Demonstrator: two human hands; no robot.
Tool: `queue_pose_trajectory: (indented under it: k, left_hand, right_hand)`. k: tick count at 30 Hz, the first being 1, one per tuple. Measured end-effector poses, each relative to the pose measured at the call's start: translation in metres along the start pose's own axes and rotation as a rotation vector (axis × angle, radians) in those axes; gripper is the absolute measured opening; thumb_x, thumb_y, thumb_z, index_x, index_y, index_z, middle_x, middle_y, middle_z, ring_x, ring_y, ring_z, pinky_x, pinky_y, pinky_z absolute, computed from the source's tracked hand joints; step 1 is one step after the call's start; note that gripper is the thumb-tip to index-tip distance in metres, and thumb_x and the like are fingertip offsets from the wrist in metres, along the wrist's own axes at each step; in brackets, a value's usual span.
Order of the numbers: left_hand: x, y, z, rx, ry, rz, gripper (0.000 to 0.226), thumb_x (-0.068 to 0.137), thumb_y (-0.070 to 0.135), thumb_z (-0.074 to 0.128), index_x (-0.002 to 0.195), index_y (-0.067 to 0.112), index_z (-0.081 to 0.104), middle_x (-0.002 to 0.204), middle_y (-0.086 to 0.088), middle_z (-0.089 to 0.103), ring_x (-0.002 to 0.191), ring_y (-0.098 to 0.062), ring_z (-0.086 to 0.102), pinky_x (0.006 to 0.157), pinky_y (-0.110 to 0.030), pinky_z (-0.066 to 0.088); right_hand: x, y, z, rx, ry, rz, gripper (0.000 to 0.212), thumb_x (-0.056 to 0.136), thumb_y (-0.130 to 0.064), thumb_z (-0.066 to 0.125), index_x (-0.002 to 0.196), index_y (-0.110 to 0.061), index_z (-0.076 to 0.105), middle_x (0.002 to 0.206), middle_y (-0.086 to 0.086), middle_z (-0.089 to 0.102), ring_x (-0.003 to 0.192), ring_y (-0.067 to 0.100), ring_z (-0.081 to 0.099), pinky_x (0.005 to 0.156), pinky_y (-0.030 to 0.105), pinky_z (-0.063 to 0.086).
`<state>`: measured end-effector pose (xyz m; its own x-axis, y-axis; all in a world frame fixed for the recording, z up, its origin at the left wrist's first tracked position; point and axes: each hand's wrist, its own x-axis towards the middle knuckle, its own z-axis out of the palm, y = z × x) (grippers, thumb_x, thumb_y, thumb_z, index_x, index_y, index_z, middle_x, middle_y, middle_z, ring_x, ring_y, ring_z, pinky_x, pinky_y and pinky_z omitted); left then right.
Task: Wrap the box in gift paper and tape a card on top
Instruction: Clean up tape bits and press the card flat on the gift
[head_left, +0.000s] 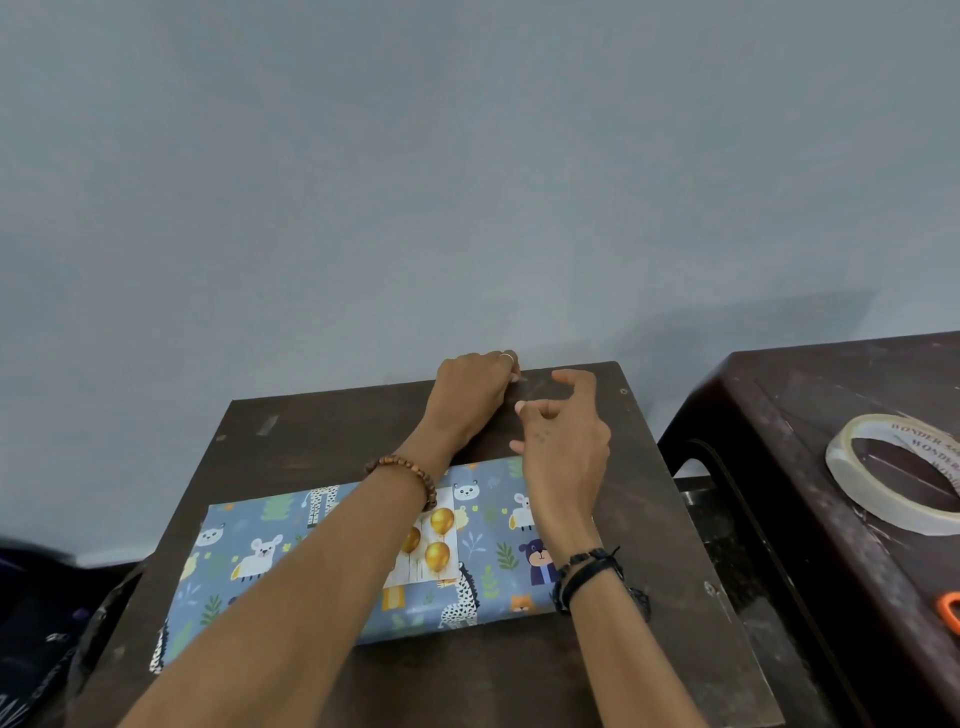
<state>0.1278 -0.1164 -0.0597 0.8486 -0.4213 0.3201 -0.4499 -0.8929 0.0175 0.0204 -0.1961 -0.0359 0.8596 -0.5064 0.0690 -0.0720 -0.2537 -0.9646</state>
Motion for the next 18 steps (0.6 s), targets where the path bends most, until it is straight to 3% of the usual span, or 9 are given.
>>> queue_pose_trajectory:
  k: [3, 7, 9, 13, 16, 18]
  left_hand:
    - [0.000, -0.001, -0.002, -0.216, 0.052, -0.194, 0.020, 0.099, 0.019, 0.035, 0.101, 0.017, 0.055, 0.080, -0.004, 0.066, 0.075, -0.027, 0.061, 0.064, -0.032, 0.038]
    - [-0.002, 0.003, -0.019, -0.920, -0.083, -0.398, 0.017, 0.096, 0.019, 0.046, 0.086, 0.018, 0.059, 0.092, 0.001, 0.068, 0.077, -0.018, 0.068, 0.084, -0.039, 0.051]
    - [-0.007, 0.006, -0.034, -1.137, -0.128, -0.398, 0.020, 0.095, 0.013, 0.050, 0.079, 0.018, 0.060, 0.087, 0.000, 0.068, 0.075, -0.016, 0.067, 0.084, -0.037, 0.052]
    - [-0.024, 0.009, -0.053, -1.295, -0.178, -0.368, 0.016, 0.092, 0.011, 0.056, 0.079, 0.016, 0.064, 0.073, 0.004, 0.070, 0.065, -0.008, 0.065, 0.068, -0.020, 0.053]
    - [-0.033, 0.008, -0.061, -1.295, -0.217, -0.404, 0.012, 0.089, 0.009, 0.059, 0.081, 0.014, 0.066, 0.069, 0.004, 0.069, 0.062, -0.004, 0.066, 0.062, -0.016, 0.052]
    - [-0.036, 0.005, -0.065, -1.279, -0.250, -0.430, 0.011, 0.090, 0.013, 0.058, 0.082, 0.014, 0.066, 0.075, 0.001, 0.071, 0.066, -0.007, 0.069, 0.063, -0.017, 0.054]
  right_hand:
    - [0.000, 0.000, -0.003, 0.097, 0.016, 0.012, 0.029, 0.091, -0.005, 0.053, 0.117, -0.017, 0.048, 0.081, -0.007, 0.061, 0.060, -0.007, 0.060, 0.064, 0.034, 0.058]
    - [0.000, 0.000, -0.003, 0.195, 0.043, -0.001, 0.028, 0.089, -0.005, 0.059, 0.113, -0.016, 0.052, 0.088, -0.002, 0.064, 0.070, 0.004, 0.061, 0.060, 0.030, 0.059]
    - [0.001, 0.001, -0.002, 0.214, 0.060, -0.018, 0.029, 0.087, -0.008, 0.063, 0.112, -0.019, 0.053, 0.093, -0.001, 0.063, 0.076, 0.005, 0.062, 0.062, 0.031, 0.059]
    - [0.004, 0.003, 0.001, 0.264, 0.057, -0.042, 0.032, 0.085, -0.008, 0.066, 0.113, -0.020, 0.057, 0.097, -0.003, 0.063, 0.085, 0.004, 0.063, 0.073, 0.034, 0.058]
    - [0.004, 0.001, 0.000, 0.294, 0.010, -0.076, 0.036, 0.083, -0.008, 0.068, 0.117, -0.019, 0.060, 0.100, 0.000, 0.064, 0.088, 0.001, 0.062, 0.074, 0.010, 0.050]
    - [0.005, 0.000, -0.001, 0.297, -0.023, -0.093, 0.034, 0.082, -0.009, 0.068, 0.115, -0.017, 0.063, 0.099, -0.001, 0.064, 0.086, -0.003, 0.061, 0.069, 0.003, 0.044]
